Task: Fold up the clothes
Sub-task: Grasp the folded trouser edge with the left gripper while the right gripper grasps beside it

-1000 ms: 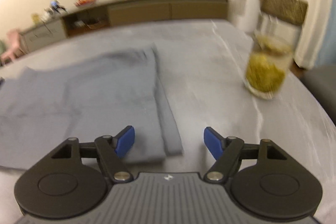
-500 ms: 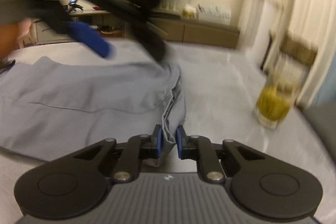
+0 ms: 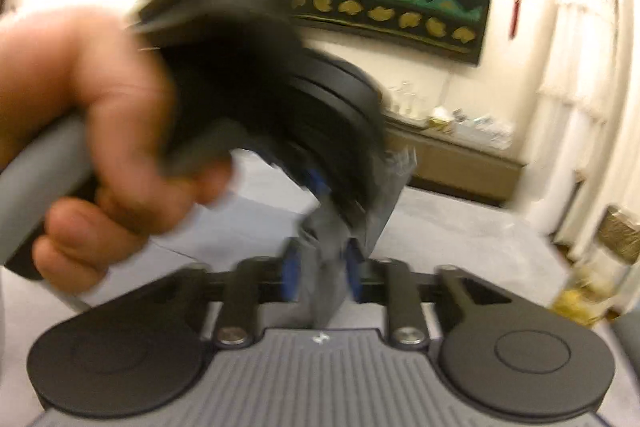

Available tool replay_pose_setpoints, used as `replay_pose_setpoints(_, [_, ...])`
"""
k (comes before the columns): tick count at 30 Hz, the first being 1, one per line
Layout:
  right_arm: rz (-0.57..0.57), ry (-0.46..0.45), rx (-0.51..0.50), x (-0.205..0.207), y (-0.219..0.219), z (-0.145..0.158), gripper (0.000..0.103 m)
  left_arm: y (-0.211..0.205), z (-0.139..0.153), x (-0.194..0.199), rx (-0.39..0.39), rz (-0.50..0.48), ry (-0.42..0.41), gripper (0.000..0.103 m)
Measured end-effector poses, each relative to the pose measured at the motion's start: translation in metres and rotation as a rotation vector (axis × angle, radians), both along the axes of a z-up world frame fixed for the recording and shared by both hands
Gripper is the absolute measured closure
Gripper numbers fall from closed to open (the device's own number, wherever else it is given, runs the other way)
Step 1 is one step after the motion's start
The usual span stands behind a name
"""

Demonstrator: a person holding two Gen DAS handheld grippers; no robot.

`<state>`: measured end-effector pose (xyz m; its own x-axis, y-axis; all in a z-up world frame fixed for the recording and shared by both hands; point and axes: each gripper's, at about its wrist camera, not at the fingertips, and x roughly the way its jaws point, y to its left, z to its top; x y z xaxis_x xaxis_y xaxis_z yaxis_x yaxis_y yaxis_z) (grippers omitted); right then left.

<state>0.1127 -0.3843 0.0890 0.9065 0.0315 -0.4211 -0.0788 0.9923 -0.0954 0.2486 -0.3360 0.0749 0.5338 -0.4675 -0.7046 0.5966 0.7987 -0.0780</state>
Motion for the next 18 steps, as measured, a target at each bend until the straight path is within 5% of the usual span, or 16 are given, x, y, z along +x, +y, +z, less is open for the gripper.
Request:
replay_pose_setpoints(1, [0.027, 0.009, 0.06, 0.0, -0.001, 0.003, 0.05, 0.015, -0.004, 0.003, -0.004, 0.03, 0.009, 0.092])
replay_pose_setpoints(4, [0.103, 0.047, 0.224, 0.004, -0.002, 0.009, 0.05, 0.062, -0.015, 0.011, -0.017, 0.12, 0.036, 0.092])
replay_pose_setpoints(8, [0.123, 0.171, 0.305, 0.031, 0.006, -0.005, 0.073, 0.118, -0.031, 0.02, -0.025, 0.23, 0.07, 0.092])
replay_pose_setpoints(13, [0.022, 0.355, 0.226, 0.063, 0.021, -0.037, 0.085, 0.115, -0.042, 0.014, 0.029, 0.221, 0.042, 0.092])
replay_pose_setpoints(18, [-0.001, 0.37, 0.133, 0.065, 0.038, -0.043, 0.093, 0.112, -0.051, 0.006, 0.081, 0.208, 0.007, 0.091])
